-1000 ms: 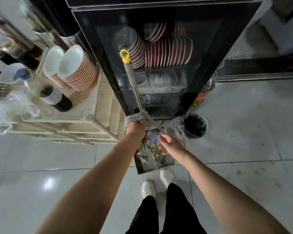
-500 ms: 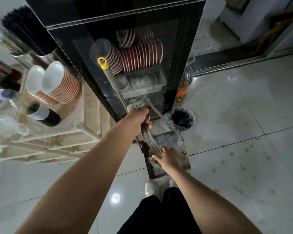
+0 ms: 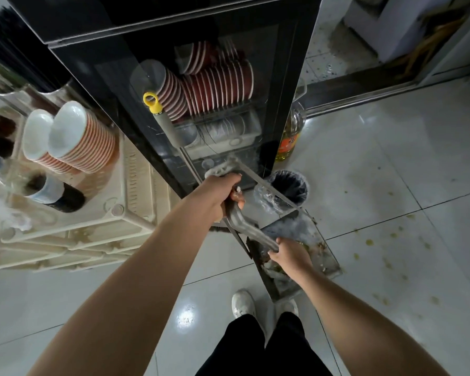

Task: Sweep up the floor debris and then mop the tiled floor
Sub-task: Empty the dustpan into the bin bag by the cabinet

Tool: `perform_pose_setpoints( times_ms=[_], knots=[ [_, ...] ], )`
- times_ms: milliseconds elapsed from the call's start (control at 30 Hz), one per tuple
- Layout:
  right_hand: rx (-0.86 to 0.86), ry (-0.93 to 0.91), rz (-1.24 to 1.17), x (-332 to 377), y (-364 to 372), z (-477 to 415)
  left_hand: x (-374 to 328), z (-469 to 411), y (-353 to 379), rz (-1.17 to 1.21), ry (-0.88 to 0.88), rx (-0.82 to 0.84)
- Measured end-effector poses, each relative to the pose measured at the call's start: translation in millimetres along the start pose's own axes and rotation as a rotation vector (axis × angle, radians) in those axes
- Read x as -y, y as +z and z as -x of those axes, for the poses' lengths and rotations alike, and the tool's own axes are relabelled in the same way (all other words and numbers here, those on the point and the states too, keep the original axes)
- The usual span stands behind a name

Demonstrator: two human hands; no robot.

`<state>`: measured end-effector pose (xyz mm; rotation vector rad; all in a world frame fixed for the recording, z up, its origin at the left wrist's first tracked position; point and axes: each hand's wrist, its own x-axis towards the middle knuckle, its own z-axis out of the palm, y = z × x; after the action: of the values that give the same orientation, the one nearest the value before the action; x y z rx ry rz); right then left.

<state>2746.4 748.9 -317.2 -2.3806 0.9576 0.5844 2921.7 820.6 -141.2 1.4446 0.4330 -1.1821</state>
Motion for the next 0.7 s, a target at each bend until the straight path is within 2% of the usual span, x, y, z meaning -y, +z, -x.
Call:
perform_pose_setpoints(
  times_ms=[133, 400, 467, 567, 700],
  knots=[
    [0.004, -0.042, 0.124, -12, -20, -13, 2, -8, -5, -0.001, 0.059, -0.006],
    [-0.058, -0.01, 0.127, -40, -48, -52, 11, -28, 20, 0.093, 0.106, 0.072],
    [-0.077, -0.005, 0.129, -49, -54, -66, 13, -34, 33, 0.036, 0.119, 0.093],
    [-0.118, -0.001, 0.1, -64, -64, -87, 15, -45, 55, -0.117, 0.118, 0.006],
    [-0.118, -0.007, 0.083, -84, -79, -117, 10, -67, 81, -0.089, 0.064, -0.082]
  ],
)
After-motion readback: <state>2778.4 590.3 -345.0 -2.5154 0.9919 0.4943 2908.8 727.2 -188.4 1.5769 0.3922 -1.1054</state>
